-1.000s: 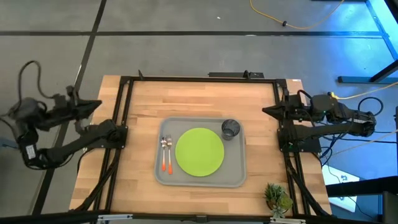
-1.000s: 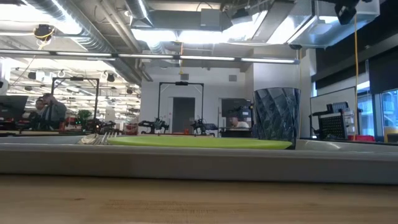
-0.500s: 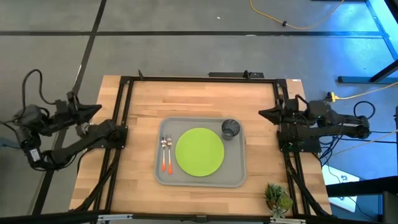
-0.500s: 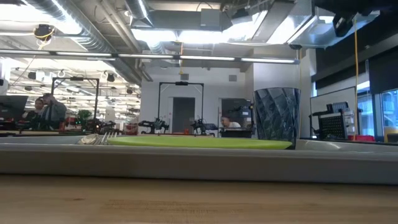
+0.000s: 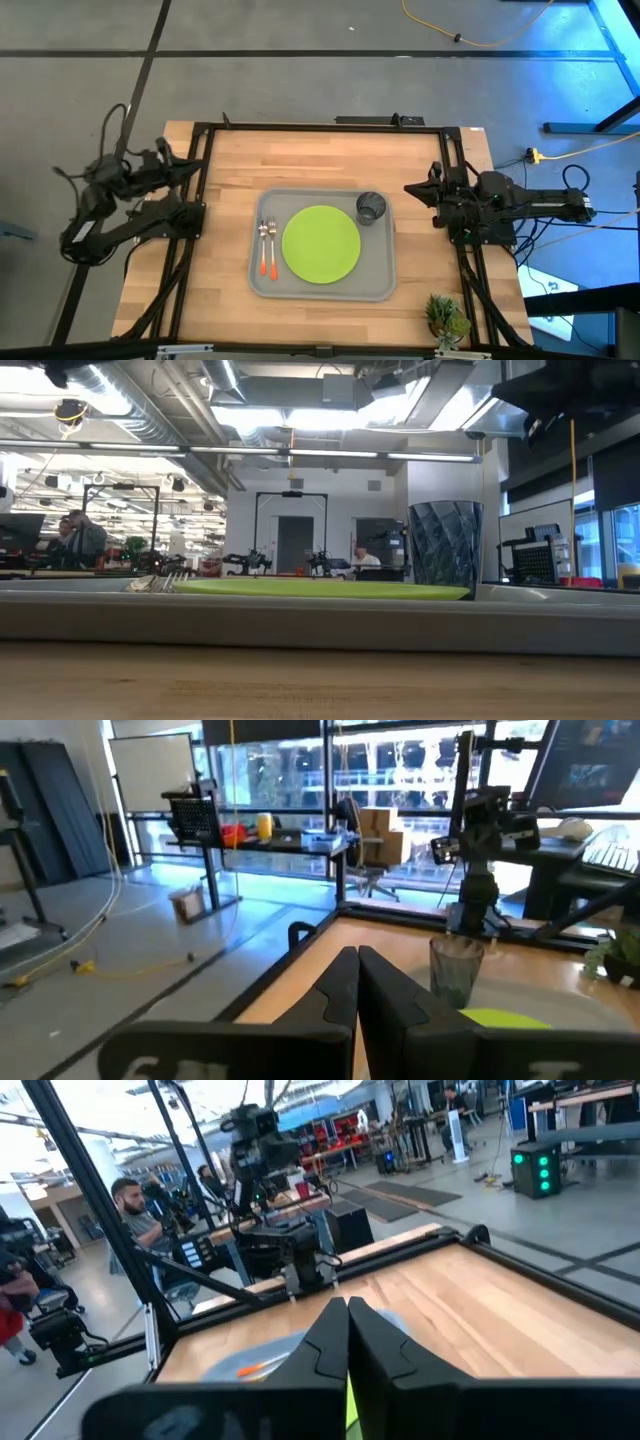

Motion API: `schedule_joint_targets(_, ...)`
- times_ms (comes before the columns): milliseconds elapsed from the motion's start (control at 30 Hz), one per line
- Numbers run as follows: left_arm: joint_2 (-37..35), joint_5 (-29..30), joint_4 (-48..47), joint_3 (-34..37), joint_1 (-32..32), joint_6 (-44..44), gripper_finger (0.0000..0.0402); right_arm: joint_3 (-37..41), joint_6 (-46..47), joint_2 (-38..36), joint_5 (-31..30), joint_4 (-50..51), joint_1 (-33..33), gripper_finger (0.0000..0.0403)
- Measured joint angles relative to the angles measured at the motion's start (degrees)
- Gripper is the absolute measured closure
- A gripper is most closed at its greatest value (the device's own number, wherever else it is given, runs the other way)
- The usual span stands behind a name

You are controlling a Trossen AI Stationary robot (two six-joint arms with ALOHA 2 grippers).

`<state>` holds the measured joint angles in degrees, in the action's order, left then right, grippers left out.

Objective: Pick and place plate/cup/fork/spoon on tray
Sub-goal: Return to Home Position

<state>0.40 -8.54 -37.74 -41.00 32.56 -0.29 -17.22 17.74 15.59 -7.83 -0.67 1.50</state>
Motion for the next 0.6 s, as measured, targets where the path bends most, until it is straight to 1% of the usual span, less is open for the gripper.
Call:
schedule_joint_targets(133,-0.02,0.16,8.95,5.76,-0.91,0.27,0.0401,2.43,-0.94,-0.02,-0.03,-4.36,0.0,0.04)
schedule_joint_targets(267,-0.02,0.27,14.23,10.68,-0.96,2.23,0.0401,5.85,-1.49,-0.01,-0.01,-9.54,0.0,0.04)
schedule_joint_targets(600,-0.02,0.38,20.35,20.53,-0.96,-1.17,0.0401,13.39,-1.48,0.0,0.12,-18.13,0.0,0.04)
